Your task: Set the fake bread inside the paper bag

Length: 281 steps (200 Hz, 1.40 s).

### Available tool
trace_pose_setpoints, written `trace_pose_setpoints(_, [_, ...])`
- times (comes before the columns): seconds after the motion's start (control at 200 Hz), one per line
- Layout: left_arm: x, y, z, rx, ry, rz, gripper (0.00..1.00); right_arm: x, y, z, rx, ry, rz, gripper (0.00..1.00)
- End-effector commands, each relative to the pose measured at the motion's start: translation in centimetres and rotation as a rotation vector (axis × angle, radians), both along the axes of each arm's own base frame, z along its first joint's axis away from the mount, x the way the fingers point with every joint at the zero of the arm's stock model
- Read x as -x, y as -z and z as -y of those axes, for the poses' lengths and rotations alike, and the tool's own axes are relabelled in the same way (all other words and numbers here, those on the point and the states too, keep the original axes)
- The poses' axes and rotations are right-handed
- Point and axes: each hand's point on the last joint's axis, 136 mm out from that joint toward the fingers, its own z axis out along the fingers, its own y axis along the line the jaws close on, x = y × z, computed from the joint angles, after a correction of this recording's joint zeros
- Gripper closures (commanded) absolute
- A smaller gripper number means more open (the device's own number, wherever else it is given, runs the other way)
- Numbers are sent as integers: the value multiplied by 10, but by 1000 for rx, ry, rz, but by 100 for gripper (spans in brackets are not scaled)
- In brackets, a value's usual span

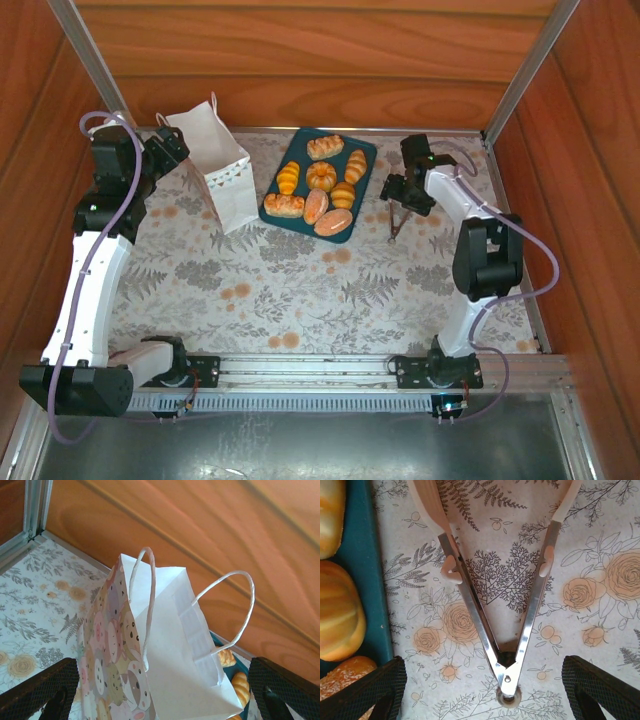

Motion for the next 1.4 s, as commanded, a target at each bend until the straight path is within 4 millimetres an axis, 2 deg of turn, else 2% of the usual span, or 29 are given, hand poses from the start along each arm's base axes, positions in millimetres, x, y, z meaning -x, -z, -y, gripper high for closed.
trace_pose_setpoints(0.0, [2,8,2,-16,12,-26,8,7,24,-4,6,-3,-75,12])
trace_pose_setpoints(0.185, [1,6,2,-17,13,-22,7,7,54,1,53,12,-142,11])
trace_pose_setpoints(0.32, [0,5,1,-23,13,-23,7,4,69,8,101,8,-168,11])
trace_pose_setpoints(0.57, [-3,8,2,-22,15,-32,7,-4,79,20,126,-4,-170,12])
trace_pose_setpoints(0.89, [-7,13,4,-10,19,-48,7,-13,86,19,107,-18,-168,16])
trace_pose_setpoints(1.249, [-6,15,4,-3,17,-52,8,-10,93,20,100,-25,-182,26])
trace_pose_setpoints(1.399, [-6,15,4,1,17,-53,7,-7,94,20,96,-33,-186,44])
